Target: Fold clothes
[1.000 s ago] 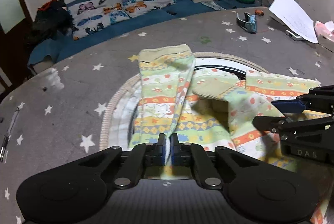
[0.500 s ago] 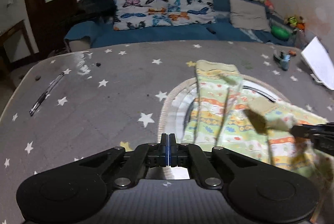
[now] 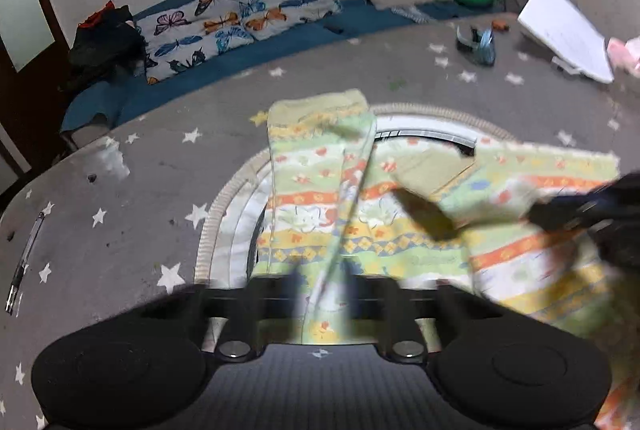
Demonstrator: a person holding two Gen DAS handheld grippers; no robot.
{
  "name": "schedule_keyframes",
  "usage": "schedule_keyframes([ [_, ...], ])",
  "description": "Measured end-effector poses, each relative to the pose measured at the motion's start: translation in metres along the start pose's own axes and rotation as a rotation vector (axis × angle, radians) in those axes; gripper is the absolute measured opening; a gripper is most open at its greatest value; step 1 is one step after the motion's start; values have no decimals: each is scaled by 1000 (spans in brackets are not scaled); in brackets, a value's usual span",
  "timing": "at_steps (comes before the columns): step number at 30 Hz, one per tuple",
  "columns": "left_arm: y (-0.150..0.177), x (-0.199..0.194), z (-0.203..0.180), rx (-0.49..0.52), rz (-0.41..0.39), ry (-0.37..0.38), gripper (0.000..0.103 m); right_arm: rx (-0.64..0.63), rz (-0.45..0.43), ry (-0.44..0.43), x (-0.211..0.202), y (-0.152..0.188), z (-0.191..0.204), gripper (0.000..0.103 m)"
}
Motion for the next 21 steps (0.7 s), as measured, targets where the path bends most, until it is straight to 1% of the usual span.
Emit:
schedule_keyframes([
  [2,5,-2,9,-45,-4,-18,2,0,-29,17,-18,0,-8,4],
  [4,11,-14,22,-96,-26,-38,0,0,-59,34,-36,-1,-15,4],
  [6,20,-30,39,-147,-47,-78,0,0,-88,51,-54,-1,-23,4],
  [10,55,-69,77,-270,-69,-129,0,9,-144,87,-90,1,-39,4],
  [11,63,-75,84,-294,-62,-129,0,19,-155,97,-99,3,-45,4],
  [14,74,-87,92,-351,-49,-55,0,47,-183,123,-128,19,-60,4],
  [18,58,-92,72,-251,-74,-47,4,84,-217,177,-157,44,-78,4],
  [19,52,-91,62,-217,-81,-43,9,91,-226,196,-164,50,-82,4],
  [21,39,-85,45,-167,-88,-48,28,113,-232,234,-174,60,-94,4],
])
Point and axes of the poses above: each gripper's, at about its wrist camera, not at the fingertips, and x roughly the way its jaws point, z to its left, y to its underside, the point moved 6 cm from there along x, roughly the way its jaws point, and after that the axes turned 2 degrees about x, right-handed, at the moved point
